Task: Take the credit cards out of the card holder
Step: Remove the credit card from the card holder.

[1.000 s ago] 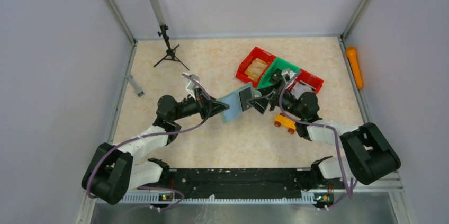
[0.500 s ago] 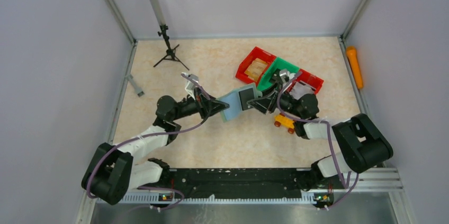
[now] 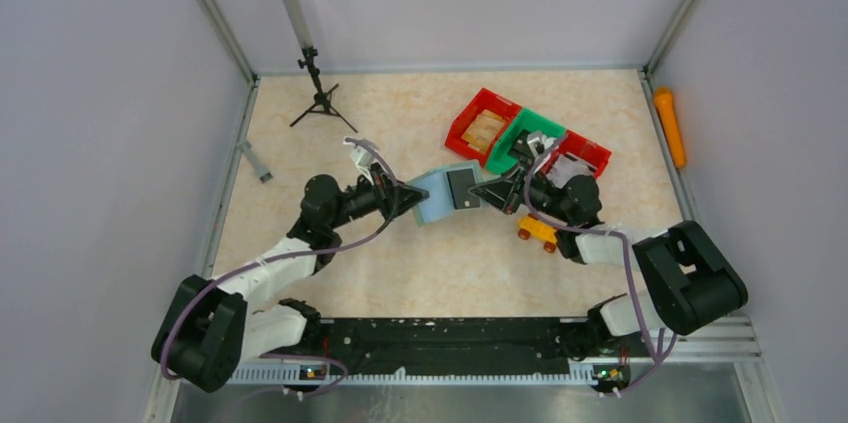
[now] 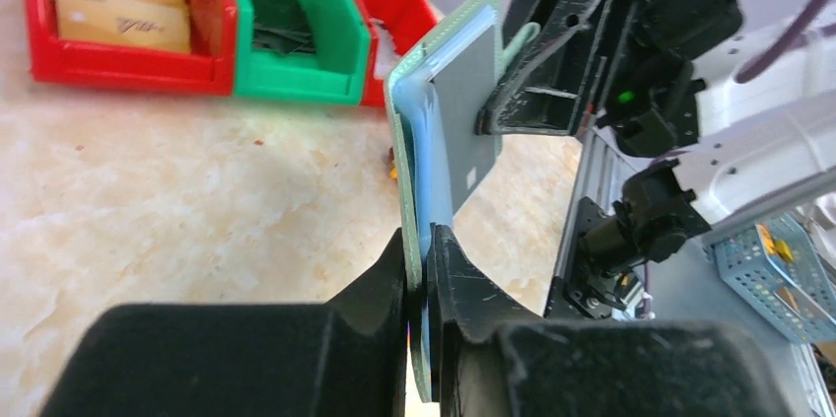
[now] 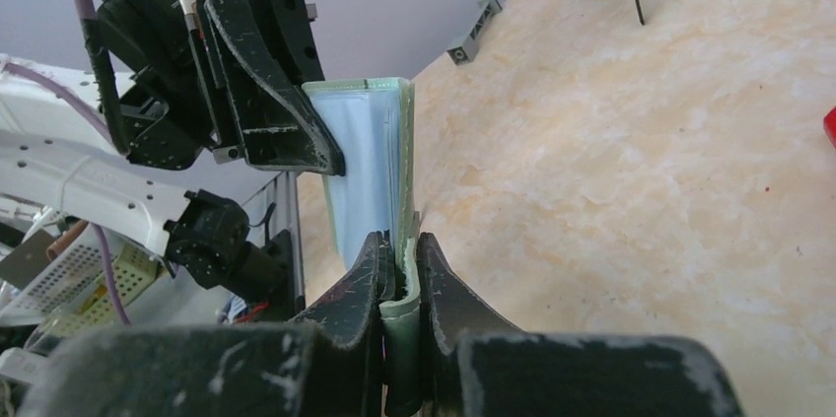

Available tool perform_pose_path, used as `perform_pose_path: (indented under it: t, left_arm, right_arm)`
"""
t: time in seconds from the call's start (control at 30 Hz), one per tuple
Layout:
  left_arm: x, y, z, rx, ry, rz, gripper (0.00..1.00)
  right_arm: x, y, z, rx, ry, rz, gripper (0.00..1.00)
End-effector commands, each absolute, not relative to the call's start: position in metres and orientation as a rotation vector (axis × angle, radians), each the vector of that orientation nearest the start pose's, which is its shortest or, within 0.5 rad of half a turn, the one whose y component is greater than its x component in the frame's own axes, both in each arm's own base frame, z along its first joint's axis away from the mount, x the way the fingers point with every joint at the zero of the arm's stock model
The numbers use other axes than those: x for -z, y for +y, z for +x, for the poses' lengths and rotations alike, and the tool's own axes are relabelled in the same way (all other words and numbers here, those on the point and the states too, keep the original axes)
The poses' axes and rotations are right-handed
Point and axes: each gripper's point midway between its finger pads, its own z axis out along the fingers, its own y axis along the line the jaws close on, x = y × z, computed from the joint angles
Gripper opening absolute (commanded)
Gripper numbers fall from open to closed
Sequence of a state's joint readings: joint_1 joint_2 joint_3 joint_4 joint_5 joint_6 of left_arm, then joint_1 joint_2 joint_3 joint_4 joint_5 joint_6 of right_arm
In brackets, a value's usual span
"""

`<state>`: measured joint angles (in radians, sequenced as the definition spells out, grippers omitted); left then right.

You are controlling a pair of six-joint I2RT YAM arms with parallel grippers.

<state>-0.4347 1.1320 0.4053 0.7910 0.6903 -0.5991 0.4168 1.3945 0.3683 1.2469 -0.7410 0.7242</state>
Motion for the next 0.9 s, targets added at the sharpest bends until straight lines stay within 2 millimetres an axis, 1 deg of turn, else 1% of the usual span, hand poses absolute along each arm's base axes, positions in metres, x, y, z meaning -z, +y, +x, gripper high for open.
perform_pose_path:
  t: [0.0,0.03,0.1,0.13,0.17,0.23,0.37,0.47,0.53,0.57,0.6,0.67,0.7,0.77,0.87]
  left_arm:
    - [-0.217,-0.247,0.271,1.161,1.646,0.395,0.13]
    - [-0.211,-0.245,0.276,1.130,1.675,0.374,0.14]
    - [-0.189,-0.233,0.294,1.018,1.790,0.269,0.34]
    - [-0.177,-0.224,0.303,0.948,1.858,0.204,0.41]
    - [-0.167,-0.217,0.310,0.884,1.914,0.151,0.45]
    - [-0.159,-0.212,0.317,0.830,1.965,0.129,0.48]
    - [-0.163,-0.212,0.316,0.838,1.961,0.130,0.52]
    - [-0.170,-0.204,0.313,0.807,1.929,0.107,0.54]
    - [-0.178,-0.200,0.309,0.802,1.888,0.109,0.60]
    - [-0.182,-0.203,0.304,0.831,1.858,0.140,0.61]
    - [-0.192,-0.211,0.299,0.887,1.798,0.195,0.59]
    - [-0.203,-0.232,0.283,1.023,1.722,0.318,0.54]
    - [-0.204,-0.244,0.273,1.098,1.708,0.388,0.51]
    - [-0.198,-0.260,0.271,1.174,1.743,0.446,0.46]
    - [-0.188,-0.277,0.269,1.283,1.787,0.484,0.40]
  right_arm:
    - [-0.217,0.266,0.267,-1.371,1.482,-0.453,0.00]
    - [-0.215,0.266,0.269,-1.364,1.496,-0.442,0.00]
    - [-0.209,0.266,0.275,-1.353,1.528,-0.415,0.00]
    - [-0.204,0.265,0.279,-1.345,1.552,-0.398,0.00]
    - [-0.200,0.265,0.282,-1.338,1.570,-0.384,0.00]
    - [-0.191,0.266,0.288,-1.328,1.612,-0.357,0.00]
    - [-0.175,0.266,0.301,-1.302,1.693,-0.296,0.00]
    - [-0.167,0.262,0.308,-1.250,1.732,-0.258,0.00]
    - [-0.165,0.260,0.310,-1.227,1.744,-0.245,0.00]
    - [-0.164,0.259,0.311,-1.220,1.746,-0.240,0.00]
    - [-0.164,0.259,0.311,-1.220,1.746,-0.241,0.00]
    - [-0.165,0.260,0.310,-1.230,1.740,-0.247,0.00]
    - [-0.166,0.261,0.309,-1.240,1.735,-0.252,0.00]
    - [-0.168,0.264,0.306,-1.273,1.723,-0.266,0.00]
    - [-0.174,0.269,0.301,-1.327,1.697,-0.287,0.00]
